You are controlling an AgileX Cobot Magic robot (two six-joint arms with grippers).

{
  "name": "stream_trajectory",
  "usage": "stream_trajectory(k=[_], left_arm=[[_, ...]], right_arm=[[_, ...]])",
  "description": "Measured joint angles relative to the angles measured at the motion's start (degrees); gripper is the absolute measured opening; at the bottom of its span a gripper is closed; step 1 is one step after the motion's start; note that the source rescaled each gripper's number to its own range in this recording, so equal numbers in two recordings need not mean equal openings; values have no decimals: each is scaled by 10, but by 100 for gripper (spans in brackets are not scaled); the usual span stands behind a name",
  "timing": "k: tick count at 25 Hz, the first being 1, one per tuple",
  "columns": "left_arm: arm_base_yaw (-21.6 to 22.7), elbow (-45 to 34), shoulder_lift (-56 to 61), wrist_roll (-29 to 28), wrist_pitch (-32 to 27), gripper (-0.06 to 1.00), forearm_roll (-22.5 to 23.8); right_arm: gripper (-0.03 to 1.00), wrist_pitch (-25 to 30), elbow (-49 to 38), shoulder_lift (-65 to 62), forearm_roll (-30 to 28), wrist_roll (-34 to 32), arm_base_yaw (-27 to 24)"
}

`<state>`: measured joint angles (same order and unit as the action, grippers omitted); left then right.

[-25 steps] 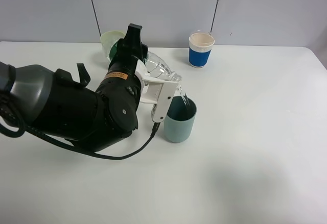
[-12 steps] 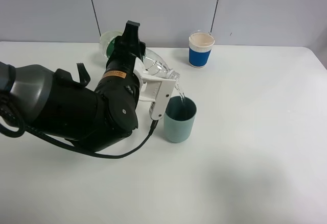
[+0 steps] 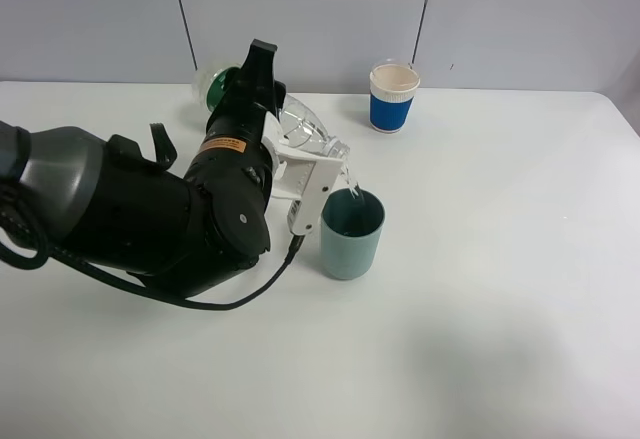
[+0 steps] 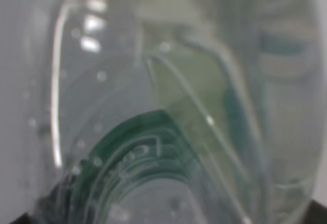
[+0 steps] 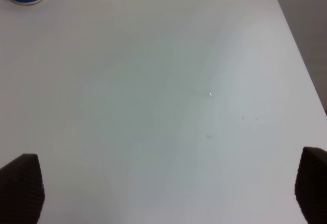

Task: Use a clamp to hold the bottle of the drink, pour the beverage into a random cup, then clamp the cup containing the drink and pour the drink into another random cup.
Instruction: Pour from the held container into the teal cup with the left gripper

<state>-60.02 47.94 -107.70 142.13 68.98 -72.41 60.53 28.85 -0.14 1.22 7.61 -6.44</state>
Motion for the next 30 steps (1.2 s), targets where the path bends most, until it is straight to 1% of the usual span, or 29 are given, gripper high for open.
stream_trajectory(k=[10,21,30], left_arm=[[0,-1,0,5,0,0,13],[0,-1,0,5,0,0,57],[0,-1,0,22,0,0,70]], right_arm=[[100,0,0,0,0,0,0],[100,0,0,0,0,0,0],[100,0,0,0,0,0,0]])
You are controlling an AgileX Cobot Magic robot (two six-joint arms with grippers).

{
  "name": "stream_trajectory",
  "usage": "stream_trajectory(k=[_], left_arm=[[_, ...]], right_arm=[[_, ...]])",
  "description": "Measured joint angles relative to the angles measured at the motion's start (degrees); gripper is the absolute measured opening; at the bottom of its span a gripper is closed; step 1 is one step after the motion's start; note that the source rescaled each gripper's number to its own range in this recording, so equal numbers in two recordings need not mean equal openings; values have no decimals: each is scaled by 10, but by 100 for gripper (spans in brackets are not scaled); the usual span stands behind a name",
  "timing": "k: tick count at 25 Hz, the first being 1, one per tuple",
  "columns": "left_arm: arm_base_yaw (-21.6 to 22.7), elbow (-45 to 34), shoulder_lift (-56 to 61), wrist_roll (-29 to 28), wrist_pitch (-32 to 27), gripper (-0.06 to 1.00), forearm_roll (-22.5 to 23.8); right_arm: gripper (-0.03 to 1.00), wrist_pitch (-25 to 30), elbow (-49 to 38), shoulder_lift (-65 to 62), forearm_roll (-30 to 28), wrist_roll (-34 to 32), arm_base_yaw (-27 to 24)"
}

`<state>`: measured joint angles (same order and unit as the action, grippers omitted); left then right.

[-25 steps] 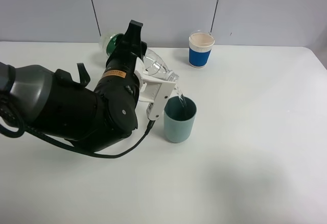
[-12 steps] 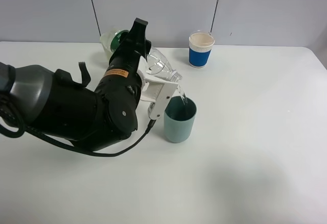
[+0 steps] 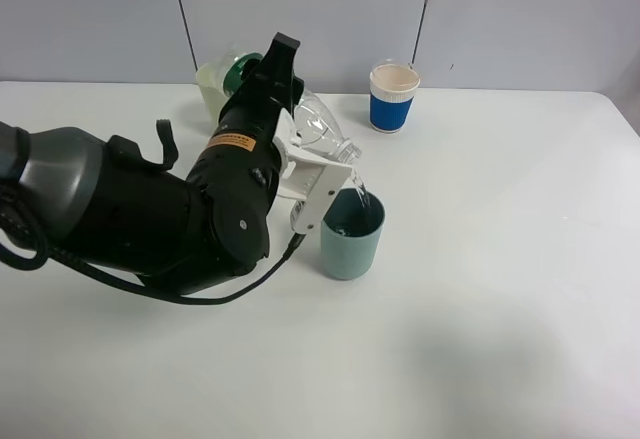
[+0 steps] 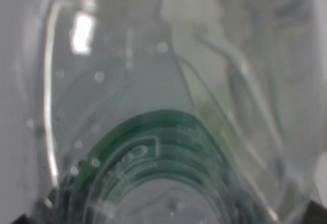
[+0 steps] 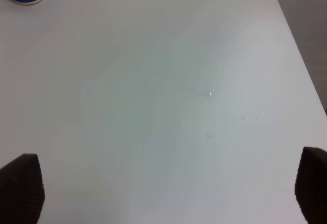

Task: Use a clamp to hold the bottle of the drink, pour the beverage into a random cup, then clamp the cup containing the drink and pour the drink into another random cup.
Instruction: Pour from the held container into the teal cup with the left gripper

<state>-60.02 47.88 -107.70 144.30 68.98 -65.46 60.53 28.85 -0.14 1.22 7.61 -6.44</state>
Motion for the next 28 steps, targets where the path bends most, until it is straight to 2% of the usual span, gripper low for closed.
stream_trajectory(k=[15,28], left_arm=[[0,0,0,36,0,0,24],[0,0,0,44,0,0,56]], right_arm=[[100,0,0,0,0,0,0],[100,0,0,0,0,0,0]])
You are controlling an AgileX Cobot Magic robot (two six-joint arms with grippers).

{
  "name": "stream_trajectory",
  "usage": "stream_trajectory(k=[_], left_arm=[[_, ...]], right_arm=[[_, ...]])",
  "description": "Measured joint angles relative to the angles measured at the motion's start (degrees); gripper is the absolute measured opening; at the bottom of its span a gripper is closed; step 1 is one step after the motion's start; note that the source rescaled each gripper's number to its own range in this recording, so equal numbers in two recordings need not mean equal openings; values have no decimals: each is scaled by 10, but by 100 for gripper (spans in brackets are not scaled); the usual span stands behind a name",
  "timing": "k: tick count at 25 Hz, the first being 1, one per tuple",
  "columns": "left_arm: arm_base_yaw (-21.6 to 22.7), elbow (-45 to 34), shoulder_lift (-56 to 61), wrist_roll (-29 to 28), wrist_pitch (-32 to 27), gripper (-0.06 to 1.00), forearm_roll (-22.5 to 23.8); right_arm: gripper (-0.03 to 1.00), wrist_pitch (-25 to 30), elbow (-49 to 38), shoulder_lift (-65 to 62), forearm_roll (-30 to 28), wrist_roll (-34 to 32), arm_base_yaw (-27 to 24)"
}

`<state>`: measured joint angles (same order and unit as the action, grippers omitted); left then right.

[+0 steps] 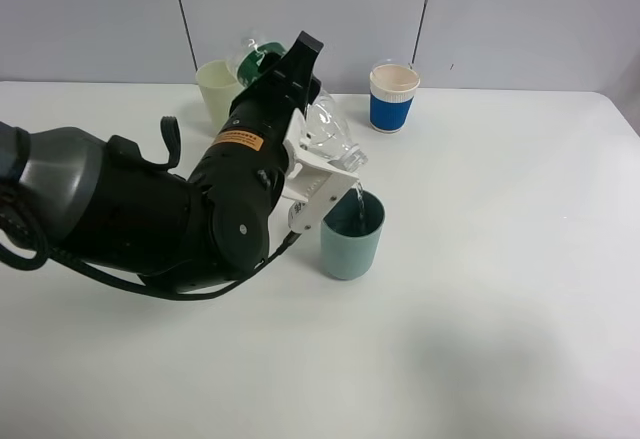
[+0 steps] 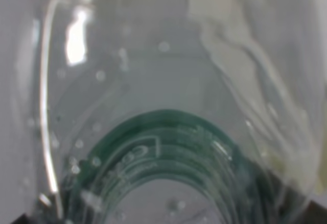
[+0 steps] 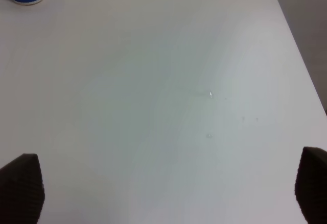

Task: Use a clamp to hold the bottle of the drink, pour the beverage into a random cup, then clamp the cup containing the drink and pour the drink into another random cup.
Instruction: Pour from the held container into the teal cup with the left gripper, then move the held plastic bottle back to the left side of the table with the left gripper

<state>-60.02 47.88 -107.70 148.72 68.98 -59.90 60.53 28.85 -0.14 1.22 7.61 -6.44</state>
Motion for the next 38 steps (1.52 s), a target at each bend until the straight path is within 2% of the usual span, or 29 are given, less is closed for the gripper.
stream_trajectory(k=[7,15,22,26,32,38], left_arm=[[0,0,0,1,0,0,20],[0,0,0,4,0,0,73],[0,0,0,4,0,0,79],[0,0,0,-20,0,0,39],[7,0,10,-63,-18,0,-62],[17,-1,56,-103,-63,0,-101]], right_arm=[[100,0,0,0,0,0,0],[100,0,0,0,0,0,0],[100,0,0,0,0,0,0],[100,0,0,0,0,0,0],[100,0,0,0,0,0,0],[100,0,0,0,0,0,0]])
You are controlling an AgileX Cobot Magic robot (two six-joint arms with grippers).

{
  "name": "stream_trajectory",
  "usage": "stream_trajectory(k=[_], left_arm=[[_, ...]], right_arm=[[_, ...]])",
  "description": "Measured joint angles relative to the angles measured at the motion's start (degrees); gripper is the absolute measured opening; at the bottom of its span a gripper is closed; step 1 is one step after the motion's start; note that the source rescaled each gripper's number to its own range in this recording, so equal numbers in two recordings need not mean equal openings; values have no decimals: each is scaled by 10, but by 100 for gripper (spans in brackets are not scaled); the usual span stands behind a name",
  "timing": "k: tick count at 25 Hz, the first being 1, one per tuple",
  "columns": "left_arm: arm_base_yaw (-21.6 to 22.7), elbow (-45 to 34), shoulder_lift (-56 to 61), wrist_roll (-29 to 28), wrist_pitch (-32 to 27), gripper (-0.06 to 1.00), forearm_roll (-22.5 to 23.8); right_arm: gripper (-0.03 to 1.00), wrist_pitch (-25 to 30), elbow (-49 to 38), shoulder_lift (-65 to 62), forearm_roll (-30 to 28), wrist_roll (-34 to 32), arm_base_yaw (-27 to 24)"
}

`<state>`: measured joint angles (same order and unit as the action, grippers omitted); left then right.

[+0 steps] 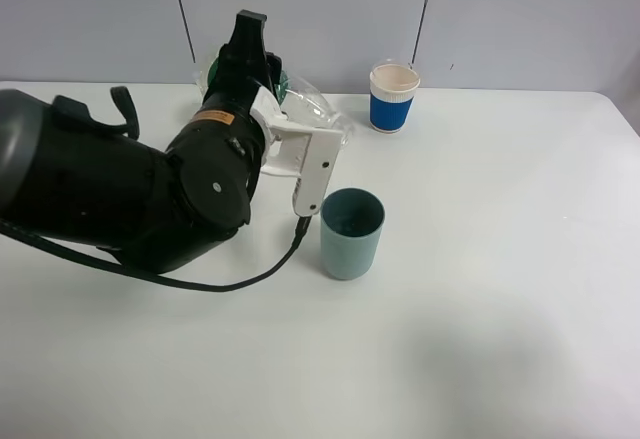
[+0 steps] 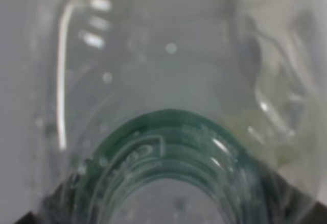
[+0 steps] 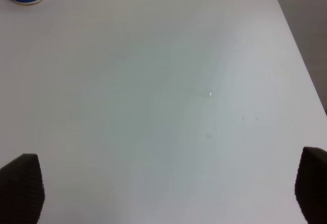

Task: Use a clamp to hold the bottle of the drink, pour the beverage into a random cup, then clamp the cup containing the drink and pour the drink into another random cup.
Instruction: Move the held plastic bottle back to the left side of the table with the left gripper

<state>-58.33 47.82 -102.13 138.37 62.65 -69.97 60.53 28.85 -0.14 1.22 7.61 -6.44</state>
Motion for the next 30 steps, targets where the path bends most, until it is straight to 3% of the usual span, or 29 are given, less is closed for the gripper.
stream_trajectory(k=[9,14,18,25,30], left_arm=[[0,-9,88,-100,-122,0,-19],[19,-69,141,-199,-154,0,30],[45,-129,185,-352,-159,0,95],[91,-209,247,-701,-165,0,207],[150,-240,261,-956,-200,0,345]], right_arm=[[100,0,0,0,0,0,0],[100,0,0,0,0,0,0],[100,0,0,0,0,0,0],[100,0,0,0,0,0,0],[100,0,0,0,0,0,0]])
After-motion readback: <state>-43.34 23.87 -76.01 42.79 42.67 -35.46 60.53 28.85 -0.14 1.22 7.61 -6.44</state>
